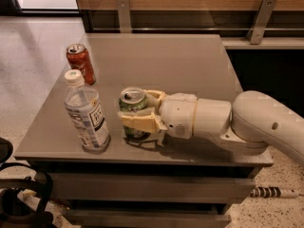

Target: Move green can near blue plastic bottle

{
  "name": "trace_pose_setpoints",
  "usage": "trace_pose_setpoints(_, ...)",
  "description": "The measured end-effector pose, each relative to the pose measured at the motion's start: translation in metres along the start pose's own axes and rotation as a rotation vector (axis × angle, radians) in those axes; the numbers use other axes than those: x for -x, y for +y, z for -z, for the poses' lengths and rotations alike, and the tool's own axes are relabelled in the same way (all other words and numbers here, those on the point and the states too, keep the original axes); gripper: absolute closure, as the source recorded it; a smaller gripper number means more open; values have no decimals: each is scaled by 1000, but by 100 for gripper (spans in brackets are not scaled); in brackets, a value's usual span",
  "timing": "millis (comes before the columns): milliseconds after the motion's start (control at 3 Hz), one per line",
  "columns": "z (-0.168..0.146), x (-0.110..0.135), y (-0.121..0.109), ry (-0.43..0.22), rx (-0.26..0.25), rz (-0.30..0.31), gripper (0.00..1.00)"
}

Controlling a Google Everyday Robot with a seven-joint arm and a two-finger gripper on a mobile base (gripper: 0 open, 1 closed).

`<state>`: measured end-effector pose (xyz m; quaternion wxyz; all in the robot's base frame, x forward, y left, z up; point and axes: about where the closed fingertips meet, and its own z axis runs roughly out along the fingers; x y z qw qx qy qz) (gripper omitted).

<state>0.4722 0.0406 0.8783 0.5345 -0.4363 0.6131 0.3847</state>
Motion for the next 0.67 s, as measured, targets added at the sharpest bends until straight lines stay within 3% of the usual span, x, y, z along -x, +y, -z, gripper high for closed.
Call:
trace_pose_setpoints(333,-2,1,1,0,4,2,12)
trace_pose_setpoints(667,-3,1,3,1,7,3,0)
